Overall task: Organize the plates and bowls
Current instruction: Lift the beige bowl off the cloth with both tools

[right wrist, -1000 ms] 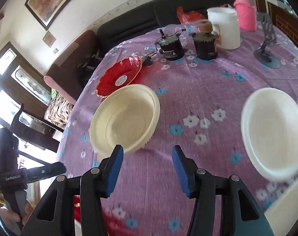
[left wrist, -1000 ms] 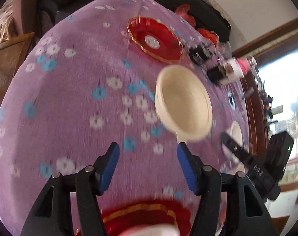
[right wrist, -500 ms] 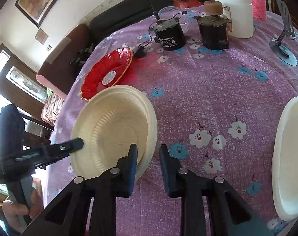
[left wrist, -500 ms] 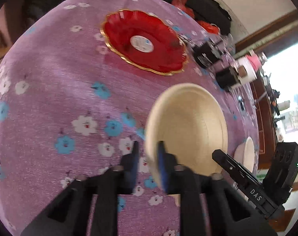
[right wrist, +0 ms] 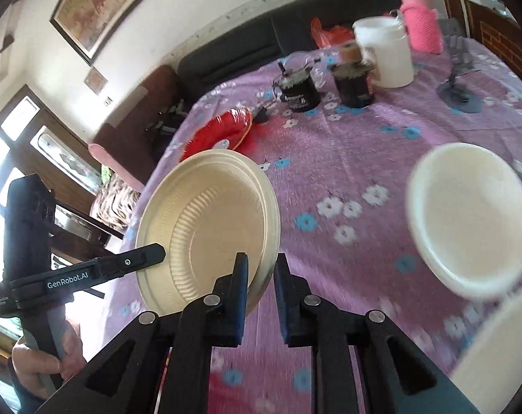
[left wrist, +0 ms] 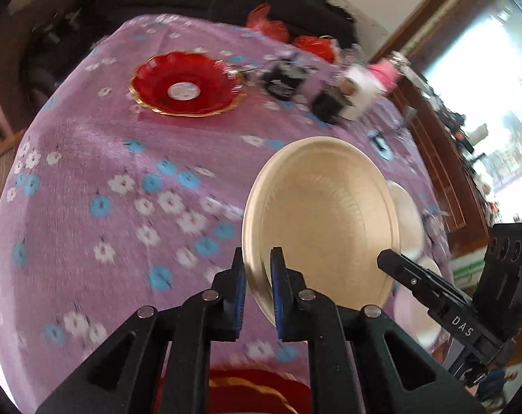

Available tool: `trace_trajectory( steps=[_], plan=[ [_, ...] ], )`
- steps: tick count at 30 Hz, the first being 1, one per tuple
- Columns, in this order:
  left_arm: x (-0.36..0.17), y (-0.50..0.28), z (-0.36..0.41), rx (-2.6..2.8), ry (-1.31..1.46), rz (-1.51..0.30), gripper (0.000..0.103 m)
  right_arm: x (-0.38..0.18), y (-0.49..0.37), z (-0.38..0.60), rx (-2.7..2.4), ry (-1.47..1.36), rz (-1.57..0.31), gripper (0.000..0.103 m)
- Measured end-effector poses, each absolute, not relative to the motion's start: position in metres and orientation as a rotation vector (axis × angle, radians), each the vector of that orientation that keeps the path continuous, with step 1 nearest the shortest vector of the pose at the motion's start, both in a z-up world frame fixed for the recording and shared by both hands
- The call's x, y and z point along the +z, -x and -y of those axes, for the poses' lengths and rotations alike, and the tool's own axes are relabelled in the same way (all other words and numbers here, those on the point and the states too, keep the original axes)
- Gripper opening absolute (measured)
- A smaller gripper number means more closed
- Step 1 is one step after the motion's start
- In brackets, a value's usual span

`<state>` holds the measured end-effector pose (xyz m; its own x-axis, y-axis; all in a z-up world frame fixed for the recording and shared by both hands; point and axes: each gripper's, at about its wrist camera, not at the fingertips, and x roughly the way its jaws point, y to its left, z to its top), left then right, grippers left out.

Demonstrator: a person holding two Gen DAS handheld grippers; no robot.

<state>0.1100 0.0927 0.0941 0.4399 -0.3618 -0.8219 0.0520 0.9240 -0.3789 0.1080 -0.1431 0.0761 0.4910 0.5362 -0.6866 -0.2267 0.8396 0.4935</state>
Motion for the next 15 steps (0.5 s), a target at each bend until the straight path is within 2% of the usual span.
trace_trajectory(
  steps=[5,8,15],
  plan=[
    [0.115,-0.042,-0.049,-0.345,0.251,-1.013,0.018,0.095,-0.026,0.184,0.481,-0.369,-0.860,0.019],
    [0.117,-0.004,-0.021,-0.398,0.213,-0.986,0.026,0.094,0.022,0.211,0.461,-0.386,-0.837,0.019],
    [0.084,0.083,0.027,-0.432,0.154,-0.959,0.034,0.065,0.111,0.256,0.429,-0.457,-0.860,0.019]
  ],
)
